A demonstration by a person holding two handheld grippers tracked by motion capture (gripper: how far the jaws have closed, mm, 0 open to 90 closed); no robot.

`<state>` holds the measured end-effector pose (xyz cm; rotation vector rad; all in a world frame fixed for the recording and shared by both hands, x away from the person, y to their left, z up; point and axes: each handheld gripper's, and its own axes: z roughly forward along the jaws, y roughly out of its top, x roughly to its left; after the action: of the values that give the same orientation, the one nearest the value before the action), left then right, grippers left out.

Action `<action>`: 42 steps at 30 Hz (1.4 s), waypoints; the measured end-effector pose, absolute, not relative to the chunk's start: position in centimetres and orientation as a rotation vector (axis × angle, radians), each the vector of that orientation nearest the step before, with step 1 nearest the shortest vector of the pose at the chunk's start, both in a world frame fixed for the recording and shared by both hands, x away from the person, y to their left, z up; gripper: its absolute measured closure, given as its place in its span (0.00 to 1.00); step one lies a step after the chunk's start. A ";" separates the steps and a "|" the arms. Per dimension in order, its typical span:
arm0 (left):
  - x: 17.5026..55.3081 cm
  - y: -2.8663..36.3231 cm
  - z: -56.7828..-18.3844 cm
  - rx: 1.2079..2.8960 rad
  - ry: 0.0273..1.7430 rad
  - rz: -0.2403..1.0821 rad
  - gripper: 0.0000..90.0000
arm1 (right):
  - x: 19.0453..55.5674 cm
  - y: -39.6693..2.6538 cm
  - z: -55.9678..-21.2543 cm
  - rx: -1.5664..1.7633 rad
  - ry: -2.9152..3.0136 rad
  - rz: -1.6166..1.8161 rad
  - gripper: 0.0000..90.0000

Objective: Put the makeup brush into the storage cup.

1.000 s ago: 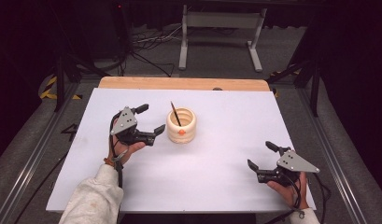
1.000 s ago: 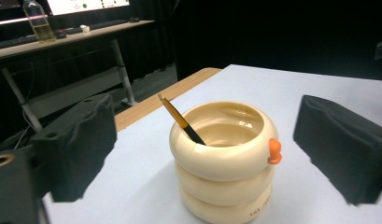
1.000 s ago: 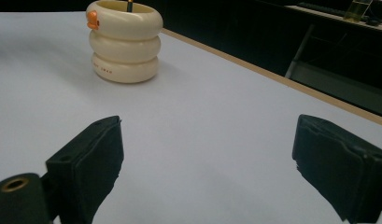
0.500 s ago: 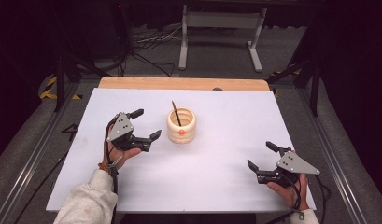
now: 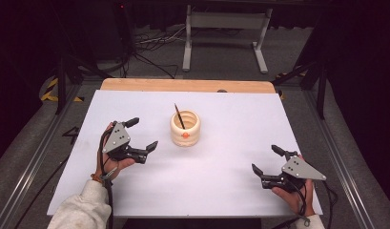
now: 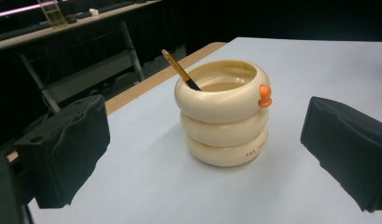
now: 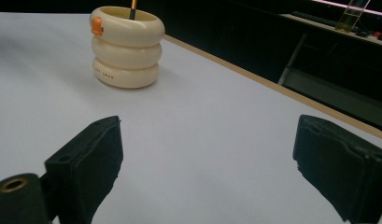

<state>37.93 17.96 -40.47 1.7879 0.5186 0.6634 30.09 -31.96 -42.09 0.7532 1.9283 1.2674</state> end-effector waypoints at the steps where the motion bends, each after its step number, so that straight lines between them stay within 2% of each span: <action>1: 37.8 18.1 -40.5 1.784 0.519 0.664 0.03 | 30.1 -31.9 -42.1 0.753 1.928 1.265 0.10; 42: 34.2 23.3 -42.3 1.871 0.594 0.724 0.04 | 29.8 -31.7 -42.0 0.744 1.916 1.242 0.10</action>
<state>34.23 23.33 -42.29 1.8708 0.5940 0.7242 29.81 -31.74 -41.96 0.7437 1.9165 1.2424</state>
